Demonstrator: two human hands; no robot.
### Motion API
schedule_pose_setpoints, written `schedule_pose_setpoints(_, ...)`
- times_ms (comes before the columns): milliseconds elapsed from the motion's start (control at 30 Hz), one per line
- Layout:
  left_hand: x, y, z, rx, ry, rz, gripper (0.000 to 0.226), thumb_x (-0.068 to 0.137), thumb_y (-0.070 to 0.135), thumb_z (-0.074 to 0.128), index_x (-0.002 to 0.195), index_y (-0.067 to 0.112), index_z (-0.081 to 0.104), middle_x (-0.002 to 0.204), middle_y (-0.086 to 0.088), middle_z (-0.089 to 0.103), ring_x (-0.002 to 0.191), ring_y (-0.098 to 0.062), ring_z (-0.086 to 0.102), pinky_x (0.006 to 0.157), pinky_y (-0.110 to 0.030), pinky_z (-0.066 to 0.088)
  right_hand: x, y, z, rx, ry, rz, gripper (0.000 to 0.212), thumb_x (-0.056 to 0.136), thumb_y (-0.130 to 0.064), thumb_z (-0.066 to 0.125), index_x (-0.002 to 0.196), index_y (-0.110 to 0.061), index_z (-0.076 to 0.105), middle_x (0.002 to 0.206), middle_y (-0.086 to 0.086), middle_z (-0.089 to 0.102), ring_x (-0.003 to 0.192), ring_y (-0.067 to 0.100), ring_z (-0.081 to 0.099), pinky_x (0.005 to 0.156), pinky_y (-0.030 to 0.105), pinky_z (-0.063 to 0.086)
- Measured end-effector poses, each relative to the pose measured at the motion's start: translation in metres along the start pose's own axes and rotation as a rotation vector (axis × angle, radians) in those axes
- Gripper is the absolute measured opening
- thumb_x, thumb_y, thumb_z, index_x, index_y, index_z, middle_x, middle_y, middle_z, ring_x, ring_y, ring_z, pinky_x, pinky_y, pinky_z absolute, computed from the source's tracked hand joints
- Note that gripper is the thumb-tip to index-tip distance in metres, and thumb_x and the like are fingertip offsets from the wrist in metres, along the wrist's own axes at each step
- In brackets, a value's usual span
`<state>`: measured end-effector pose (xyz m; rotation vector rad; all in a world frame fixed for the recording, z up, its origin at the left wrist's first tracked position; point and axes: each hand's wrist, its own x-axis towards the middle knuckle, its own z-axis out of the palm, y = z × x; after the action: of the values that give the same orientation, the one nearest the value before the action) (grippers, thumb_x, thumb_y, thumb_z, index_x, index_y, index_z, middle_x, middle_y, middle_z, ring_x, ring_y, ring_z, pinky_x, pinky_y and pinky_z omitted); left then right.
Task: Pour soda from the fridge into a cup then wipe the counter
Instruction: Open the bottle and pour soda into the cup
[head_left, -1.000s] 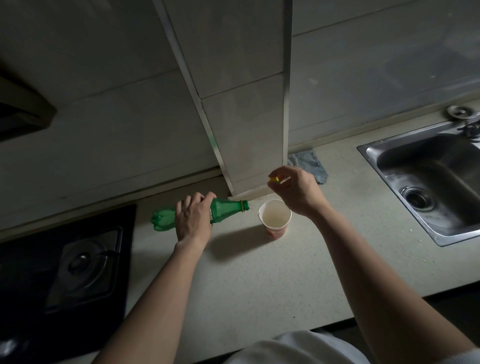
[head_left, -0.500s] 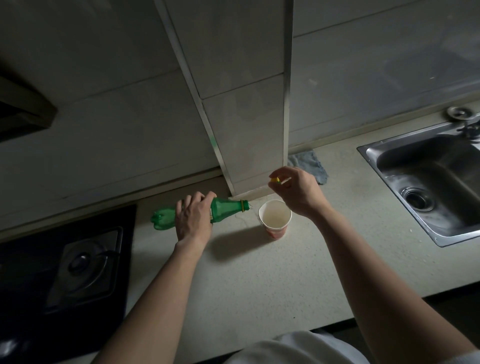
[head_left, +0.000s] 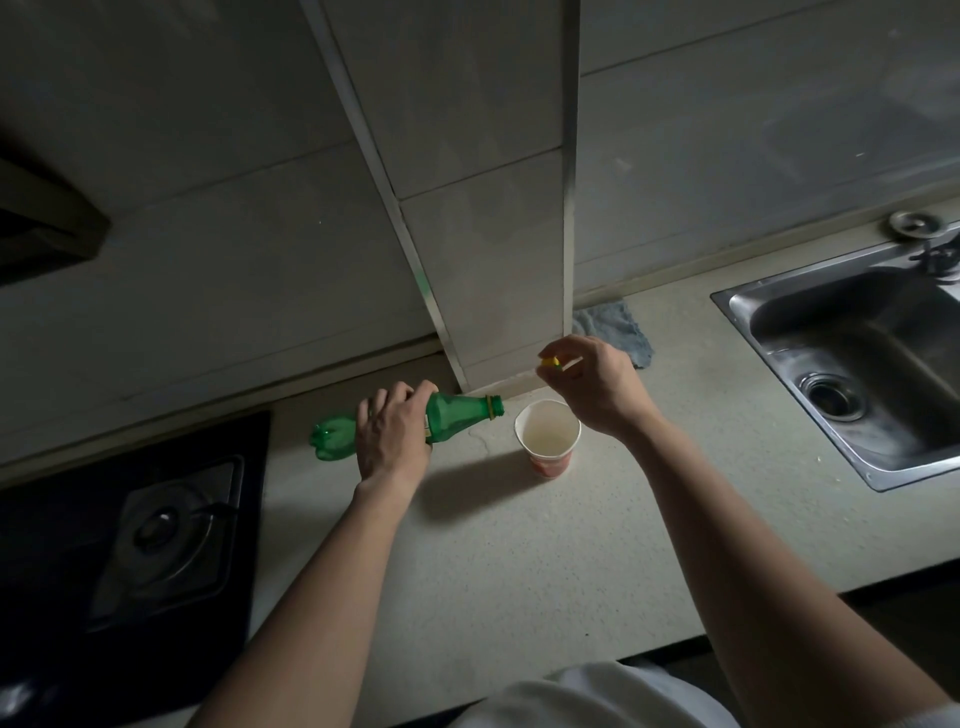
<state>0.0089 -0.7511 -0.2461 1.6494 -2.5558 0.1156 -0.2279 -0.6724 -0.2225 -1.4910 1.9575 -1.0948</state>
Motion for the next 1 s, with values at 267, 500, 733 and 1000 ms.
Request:
schedule_pose_setpoints(267,0.001,0.003,-0.001,0.002,0.012,0.003,0.063,0.068,0.009,0.081,0.119,0.032,0.054,0.108,0.003,0.061,0.1,-0.023,0.054,0.087,-0.037,0.038,-0.001,0.002,0.0,0.004,0.004,-0.004,0.025,0.091,-0.029,0.065,0.112,-0.015,0.066,0.109,0.004,0.069,0.085,0.009,0.067,0.068,0.015,0.052)
schedule_pose_setpoints(500,0.002,0.009,-0.001,0.031,0.023,0.011,0.062,0.067,0.007,0.079,0.117,0.034,0.054,0.106,0.004,0.06,0.1,-0.024,0.054,0.086,-0.037,0.038,-0.002,0.003,0.0,0.011,0.01,0.002,0.025,0.091,-0.028,0.066,0.112,-0.014,0.067,0.109,0.004,0.069,0.085,0.009,0.067,0.071,0.019,0.055)
schedule_pose_setpoints(733,0.003,0.012,-0.002,0.033,0.034,0.025,0.061,0.068,0.006,0.078,0.117,0.034,0.054,0.105,0.004,0.06,0.099,-0.024,0.054,0.086,-0.037,0.036,-0.003,0.004,-0.003,0.012,0.01,0.02,0.024,0.091,-0.028,0.067,0.111,-0.015,0.068,0.107,0.003,0.07,0.082,0.006,0.067,0.067,0.013,0.052)
schedule_pose_setpoints(1000,0.004,0.015,-0.003,0.041,0.033,0.033,0.061,0.069,0.005,0.078,0.118,0.033,0.055,0.106,0.003,0.06,0.099,-0.023,0.054,0.086,-0.037,0.037,-0.003,0.004,-0.007,0.004,0.016,0.025,0.024,0.09,-0.029,0.068,0.111,-0.016,0.069,0.105,0.001,0.071,0.081,0.005,0.067,0.065,0.008,0.048)
